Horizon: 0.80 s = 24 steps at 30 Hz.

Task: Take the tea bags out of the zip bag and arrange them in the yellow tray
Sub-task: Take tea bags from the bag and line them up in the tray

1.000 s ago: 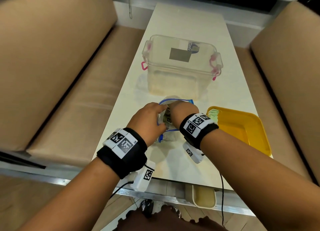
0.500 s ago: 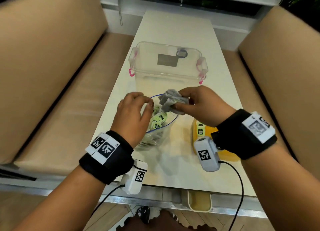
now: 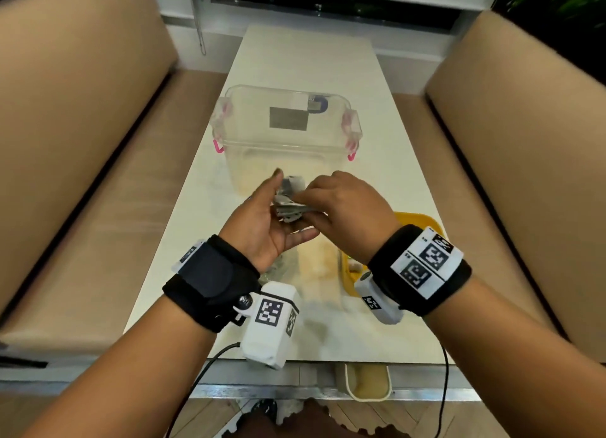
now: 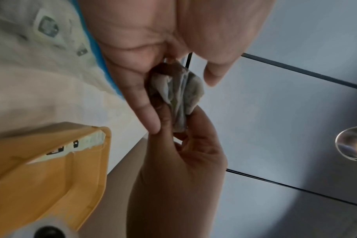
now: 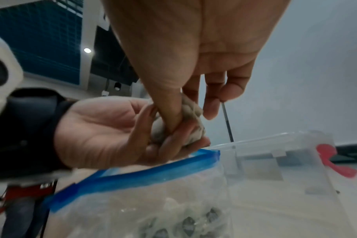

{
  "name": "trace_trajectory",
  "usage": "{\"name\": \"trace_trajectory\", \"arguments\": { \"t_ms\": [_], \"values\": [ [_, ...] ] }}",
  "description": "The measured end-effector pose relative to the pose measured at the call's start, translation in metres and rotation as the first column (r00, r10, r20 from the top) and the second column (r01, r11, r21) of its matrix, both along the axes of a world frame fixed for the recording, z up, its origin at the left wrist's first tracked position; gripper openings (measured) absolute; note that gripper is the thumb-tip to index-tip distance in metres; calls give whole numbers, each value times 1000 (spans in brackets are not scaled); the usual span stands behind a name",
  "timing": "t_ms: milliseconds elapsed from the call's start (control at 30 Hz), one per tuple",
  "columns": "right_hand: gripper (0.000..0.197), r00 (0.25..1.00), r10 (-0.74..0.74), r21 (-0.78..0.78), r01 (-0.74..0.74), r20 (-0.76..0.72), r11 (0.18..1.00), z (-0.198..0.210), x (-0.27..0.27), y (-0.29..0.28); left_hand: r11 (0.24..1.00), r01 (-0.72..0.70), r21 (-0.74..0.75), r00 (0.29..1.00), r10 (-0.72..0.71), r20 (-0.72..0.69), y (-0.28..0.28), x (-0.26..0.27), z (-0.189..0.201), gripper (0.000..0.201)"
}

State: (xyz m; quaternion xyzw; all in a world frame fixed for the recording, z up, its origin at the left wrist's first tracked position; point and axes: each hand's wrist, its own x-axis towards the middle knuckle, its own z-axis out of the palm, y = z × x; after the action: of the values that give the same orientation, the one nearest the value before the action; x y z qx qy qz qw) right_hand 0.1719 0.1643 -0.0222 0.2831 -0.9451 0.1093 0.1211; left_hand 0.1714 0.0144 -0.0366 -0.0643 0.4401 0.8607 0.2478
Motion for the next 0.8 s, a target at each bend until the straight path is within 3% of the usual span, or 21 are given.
{"name": "trace_trajectory", "arguments": {
  "t_ms": [233, 333, 400, 533, 633, 733, 800],
  "values": [
    [50, 962, 23, -4, -23, 272, 1000, -2, 2, 14, 980, -83, -181, 996, 76, -48, 10, -1, -13, 13],
    [31, 921, 21, -192, 59, 389, 980, 1, 2, 20, 964, -99, -246, 993, 79, -88, 11, -2, -15, 13],
    [19, 888, 15, -346, 164, 460, 924, 4, 1, 22, 950, -99, -297, 989, 61, -135, 10, -3, -18, 15],
    [24, 901, -97, -478, 313, 424, 821, 5, -5, 22, 866, -123, -485, 956, -28, -293, 9, -3, -21, 16],
    [32, 867, -118, -402, 340, 484, 850, 4, -10, 20, 788, -149, -598, 908, -130, -398, 9, -4, -22, 16],
    [21, 872, -120, -365, 319, 474, 875, 1, -11, 20, 760, -167, -628, 882, -170, -440, 9, -3, -22, 14],
    [14, 870, -138, -416, 359, 474, 836, 0, -15, 26, 750, -204, -629, 883, -137, -449, 7, -3, -20, 14]
  ]
}}
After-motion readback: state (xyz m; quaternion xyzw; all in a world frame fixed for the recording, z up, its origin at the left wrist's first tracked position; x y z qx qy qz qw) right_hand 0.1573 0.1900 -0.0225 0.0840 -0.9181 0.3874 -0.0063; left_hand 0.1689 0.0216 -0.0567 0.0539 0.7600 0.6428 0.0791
